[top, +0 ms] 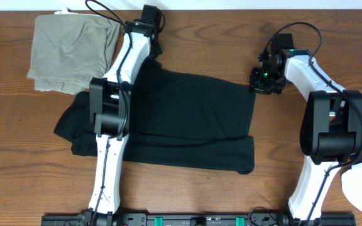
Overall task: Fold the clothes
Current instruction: 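Grasp the shirt's top-right corner with the right gripper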
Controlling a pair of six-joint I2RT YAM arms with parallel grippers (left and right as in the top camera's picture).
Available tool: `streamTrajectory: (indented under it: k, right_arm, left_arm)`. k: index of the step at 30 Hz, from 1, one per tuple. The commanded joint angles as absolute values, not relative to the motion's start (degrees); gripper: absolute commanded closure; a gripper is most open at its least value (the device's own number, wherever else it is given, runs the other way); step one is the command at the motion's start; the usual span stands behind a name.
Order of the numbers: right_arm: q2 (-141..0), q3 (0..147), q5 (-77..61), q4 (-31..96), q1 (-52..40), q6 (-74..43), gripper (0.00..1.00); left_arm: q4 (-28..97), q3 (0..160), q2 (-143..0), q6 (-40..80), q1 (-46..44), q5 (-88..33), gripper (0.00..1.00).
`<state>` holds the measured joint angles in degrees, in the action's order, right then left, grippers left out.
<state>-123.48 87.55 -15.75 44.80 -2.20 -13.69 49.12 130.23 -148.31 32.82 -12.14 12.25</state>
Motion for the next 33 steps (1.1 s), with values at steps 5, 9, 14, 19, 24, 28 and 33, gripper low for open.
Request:
streamTrajectory:
  k: [5, 9, 14, 19, 24, 28, 33]
  right_arm:
    - [-124.8, 88.7, -15.9, 44.8, 0.0, -15.9, 0.99]
    - [-124.7, 88.9, -16.0, 44.8, 0.8, -15.8, 0.99]
    - [-124.7, 88.9, -15.9, 44.4, 1.2, -15.8, 0.99]
    - [-124.7, 89.5, -15.9, 43.9, 2.4, -15.8, 0.99]
    - [-124.7, 92.5, -15.9, 45.4, 4.8, -15.6, 0.99]
    - [-124.7, 96.7, -15.9, 48.2, 6.7, -14.2, 0.99]
    - [-124.7, 100.9, -15.9, 51.3, 7.2, -11.8, 0.99]
  left_arm:
    - [49.4, 131.3, -149.9, 30.4, -11.7, 12.7, 0.94]
    - [49.4, 132.7, -149.8, 30.4, -11.7, 12.7, 0.94]
    - [49.4, 133.5, -148.9, 30.4, -11.7, 12.7, 0.94]
    - [49.5, 133.5, -146.9, 30.4, -11.7, 12.7, 0.94]
    - [50.1, 133.5, -144.5, 30.5, -11.9, 12.0, 0.94]
    - [50.5, 133.5, -143.2, 30.5, -11.9, 9.1, 0.94]
    - [50.5, 133.5, -141.9, 30.5, -12.0, 8.8, 0.94]
